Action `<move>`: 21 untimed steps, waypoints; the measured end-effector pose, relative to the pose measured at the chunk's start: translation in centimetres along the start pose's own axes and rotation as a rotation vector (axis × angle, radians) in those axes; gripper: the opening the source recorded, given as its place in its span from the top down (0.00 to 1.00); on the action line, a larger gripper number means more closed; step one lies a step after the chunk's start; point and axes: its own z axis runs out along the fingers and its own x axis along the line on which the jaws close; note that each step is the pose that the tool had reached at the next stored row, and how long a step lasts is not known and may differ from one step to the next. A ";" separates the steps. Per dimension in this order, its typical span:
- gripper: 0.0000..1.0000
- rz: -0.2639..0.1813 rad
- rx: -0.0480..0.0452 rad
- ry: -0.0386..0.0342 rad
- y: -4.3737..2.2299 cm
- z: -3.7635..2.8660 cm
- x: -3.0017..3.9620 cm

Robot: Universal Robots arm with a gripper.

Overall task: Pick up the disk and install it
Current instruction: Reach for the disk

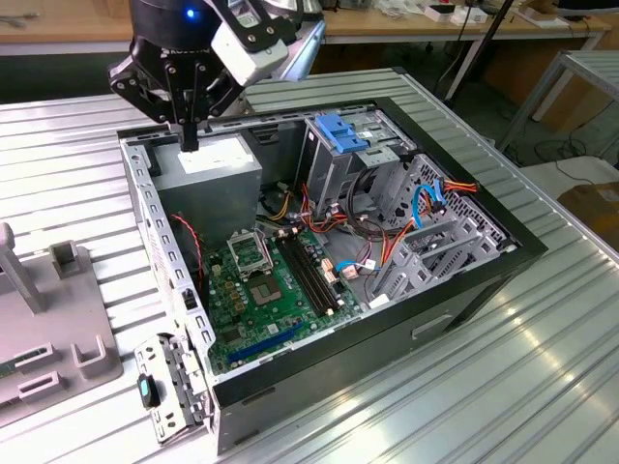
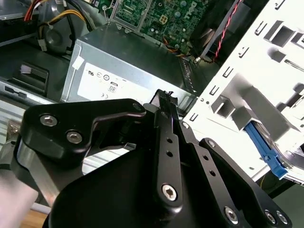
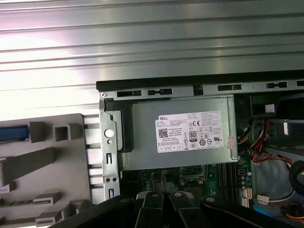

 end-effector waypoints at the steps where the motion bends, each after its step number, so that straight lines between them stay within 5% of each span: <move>1: 0.89 0.000 0.0000 0.0000 -0.01 0.00 0.12; 21: 0.89 0.000 0.0000 0.0000 -0.17 -0.06 2.23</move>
